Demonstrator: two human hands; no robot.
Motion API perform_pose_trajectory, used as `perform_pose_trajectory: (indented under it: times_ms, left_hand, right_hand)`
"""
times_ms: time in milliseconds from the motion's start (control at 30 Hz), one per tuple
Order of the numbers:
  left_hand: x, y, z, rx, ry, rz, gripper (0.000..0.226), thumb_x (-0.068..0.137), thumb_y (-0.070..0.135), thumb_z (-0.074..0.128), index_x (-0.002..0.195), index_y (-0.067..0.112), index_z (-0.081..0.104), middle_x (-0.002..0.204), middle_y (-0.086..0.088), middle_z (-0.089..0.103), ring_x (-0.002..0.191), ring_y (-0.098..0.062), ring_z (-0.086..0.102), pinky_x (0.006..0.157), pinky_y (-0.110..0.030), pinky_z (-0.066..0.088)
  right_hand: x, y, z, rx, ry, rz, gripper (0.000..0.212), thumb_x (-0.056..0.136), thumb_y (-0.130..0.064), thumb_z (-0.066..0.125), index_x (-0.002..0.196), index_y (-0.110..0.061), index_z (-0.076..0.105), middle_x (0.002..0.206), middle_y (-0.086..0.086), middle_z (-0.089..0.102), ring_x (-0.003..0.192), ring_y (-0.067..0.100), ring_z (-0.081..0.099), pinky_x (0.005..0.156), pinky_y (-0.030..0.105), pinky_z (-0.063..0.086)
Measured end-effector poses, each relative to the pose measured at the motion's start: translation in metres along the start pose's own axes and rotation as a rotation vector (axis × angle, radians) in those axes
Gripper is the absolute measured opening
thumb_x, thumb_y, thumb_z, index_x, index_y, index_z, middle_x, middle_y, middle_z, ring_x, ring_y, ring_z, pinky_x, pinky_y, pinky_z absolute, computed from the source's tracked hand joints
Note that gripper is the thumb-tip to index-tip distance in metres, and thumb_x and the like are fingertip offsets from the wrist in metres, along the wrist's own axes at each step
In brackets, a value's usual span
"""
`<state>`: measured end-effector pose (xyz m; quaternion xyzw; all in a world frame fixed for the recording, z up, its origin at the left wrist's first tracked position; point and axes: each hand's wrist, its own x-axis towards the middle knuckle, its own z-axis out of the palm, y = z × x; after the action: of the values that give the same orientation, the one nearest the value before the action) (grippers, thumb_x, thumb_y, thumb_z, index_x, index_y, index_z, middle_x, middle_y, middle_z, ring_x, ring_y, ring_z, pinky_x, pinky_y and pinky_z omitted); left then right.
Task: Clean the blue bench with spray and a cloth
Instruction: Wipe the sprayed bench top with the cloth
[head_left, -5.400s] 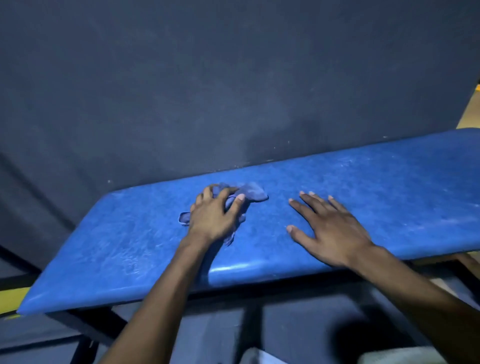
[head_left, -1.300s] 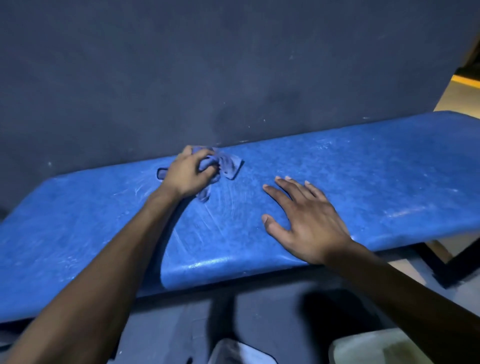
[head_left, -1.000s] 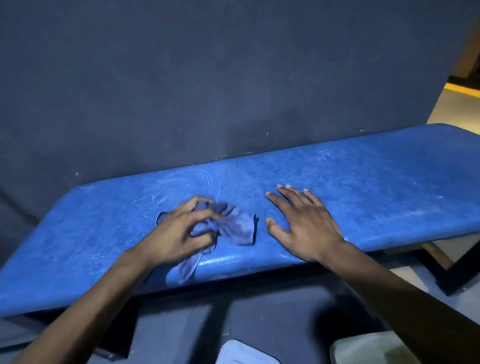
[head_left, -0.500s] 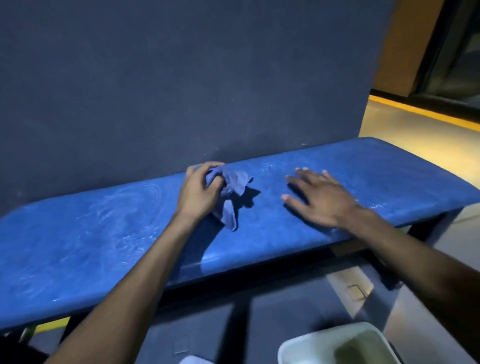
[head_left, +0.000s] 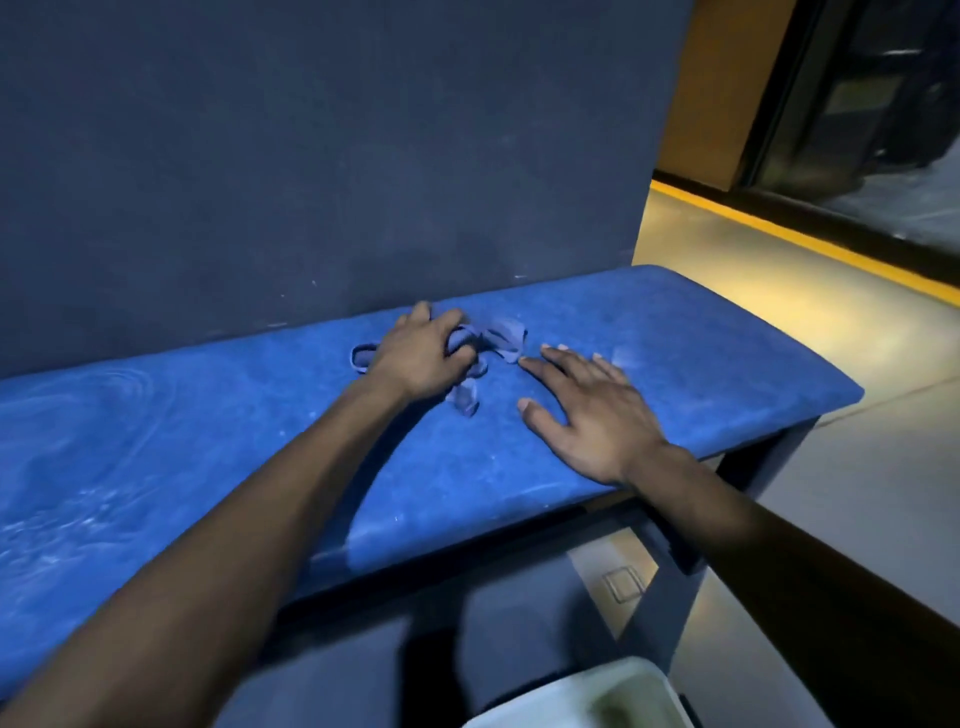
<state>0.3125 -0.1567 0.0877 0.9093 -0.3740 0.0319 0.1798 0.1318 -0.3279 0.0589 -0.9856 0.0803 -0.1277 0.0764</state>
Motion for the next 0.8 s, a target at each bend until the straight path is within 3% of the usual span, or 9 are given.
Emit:
perform_pose_trajectory:
  times_ms: [67, 133, 233, 367, 433, 533, 633, 733, 800]
  left_hand:
    - [-0.047, -0.015, -0.012, -0.058, -0.063, 0.207, 0.042, 0.086, 0.060, 0.041, 0.120, 0.039, 0.054, 0.114, -0.005, 0.052, 0.116, -0.029, 0.055, 0.099, -0.040, 0.045]
    - [-0.060, -0.039, -0.022, -0.092, -0.082, 0.270, 0.049, 0.086, 0.057, 0.045, 0.126, 0.032, 0.059, 0.121, -0.002, 0.057, 0.117, -0.020, 0.053, 0.101, -0.033, 0.043]
    - [-0.008, -0.066, -0.022, -0.038, 0.004, 0.120, 0.066, 0.080, 0.059, 0.042, 0.133, 0.025, 0.062, 0.123, -0.007, 0.058, 0.121, -0.027, 0.054, 0.101, -0.034, 0.044]
    - [0.051, -0.033, -0.001, -0.067, 0.021, -0.060, 0.060, 0.083, 0.055, 0.047, 0.136, 0.029, 0.061, 0.129, -0.021, 0.058, 0.128, -0.041, 0.055, 0.104, -0.041, 0.045]
    - [0.037, -0.010, 0.001, -0.054, -0.011, 0.044, 0.064, 0.079, 0.059, 0.045, 0.134, 0.032, 0.061, 0.125, -0.018, 0.057, 0.122, -0.040, 0.059, 0.102, -0.039, 0.046]
    - [-0.027, -0.005, -0.010, -0.081, -0.131, 0.288, 0.043, 0.087, 0.062, 0.046, 0.121, 0.039, 0.058, 0.119, -0.006, 0.055, 0.116, -0.026, 0.059, 0.101, -0.033, 0.045]
    - [-0.085, -0.019, -0.027, -0.092, -0.202, 0.486, 0.037, 0.093, 0.050, 0.050, 0.121, 0.032, 0.063, 0.133, 0.003, 0.054, 0.125, -0.009, 0.052, 0.106, -0.021, 0.037]
    - [-0.051, -0.036, -0.026, -0.082, -0.112, 0.384, 0.057, 0.083, 0.056, 0.044, 0.134, 0.035, 0.061, 0.137, 0.002, 0.056, 0.132, -0.013, 0.052, 0.113, -0.032, 0.039]
    - [-0.015, -0.029, -0.017, -0.070, -0.039, 0.239, 0.071, 0.075, 0.064, 0.037, 0.136, 0.035, 0.059, 0.132, -0.004, 0.059, 0.130, -0.026, 0.054, 0.105, -0.036, 0.044]
  right_hand:
    - [0.000, 0.000, 0.001, 0.002, 0.007, -0.005, 0.072, 0.093, -0.069, 0.019, 0.155, -0.036, 0.032, 0.166, -0.004, 0.029, 0.155, 0.013, 0.018, 0.127, 0.041, 0.009]
    - [0.001, 0.000, 0.002, 0.007, 0.027, 0.002, 0.072, 0.092, -0.068, 0.020, 0.155, -0.036, 0.033, 0.166, -0.004, 0.030, 0.155, 0.012, 0.018, 0.127, 0.040, 0.009]
    - [0.000, -0.002, 0.003, 0.011, 0.020, 0.008, 0.072, 0.092, -0.068, 0.019, 0.156, -0.037, 0.032, 0.167, -0.006, 0.028, 0.155, 0.011, 0.016, 0.127, 0.039, 0.007]
    - [0.001, -0.002, 0.000, 0.013, 0.012, 0.008, 0.071, 0.092, -0.067, 0.019, 0.155, -0.037, 0.032, 0.166, -0.006, 0.028, 0.154, 0.010, 0.016, 0.127, 0.038, 0.007]
    - [0.000, -0.001, 0.001, 0.004, 0.021, 0.003, 0.070, 0.092, -0.066, 0.020, 0.154, -0.036, 0.035, 0.165, -0.005, 0.031, 0.154, 0.011, 0.019, 0.126, 0.038, 0.009]
    - [-0.002, -0.001, 0.001, -0.006, 0.045, -0.001, 0.070, 0.091, -0.061, 0.021, 0.151, -0.030, 0.041, 0.163, -0.001, 0.035, 0.152, 0.015, 0.025, 0.126, 0.038, 0.011]
    - [-0.001, -0.001, 0.002, -0.010, 0.043, -0.013, 0.072, 0.089, -0.055, 0.018, 0.154, -0.031, 0.038, 0.164, -0.002, 0.034, 0.153, 0.015, 0.025, 0.126, 0.039, 0.012]
    - [0.001, 0.000, 0.003, -0.007, 0.042, -0.005, 0.069, 0.091, -0.053, 0.017, 0.155, -0.033, 0.036, 0.164, -0.003, 0.034, 0.153, 0.013, 0.023, 0.126, 0.037, 0.011]
    - [0.000, 0.000, 0.002, -0.005, 0.032, -0.006, 0.069, 0.091, -0.052, 0.017, 0.155, -0.033, 0.036, 0.164, -0.004, 0.033, 0.153, 0.013, 0.022, 0.126, 0.037, 0.010]
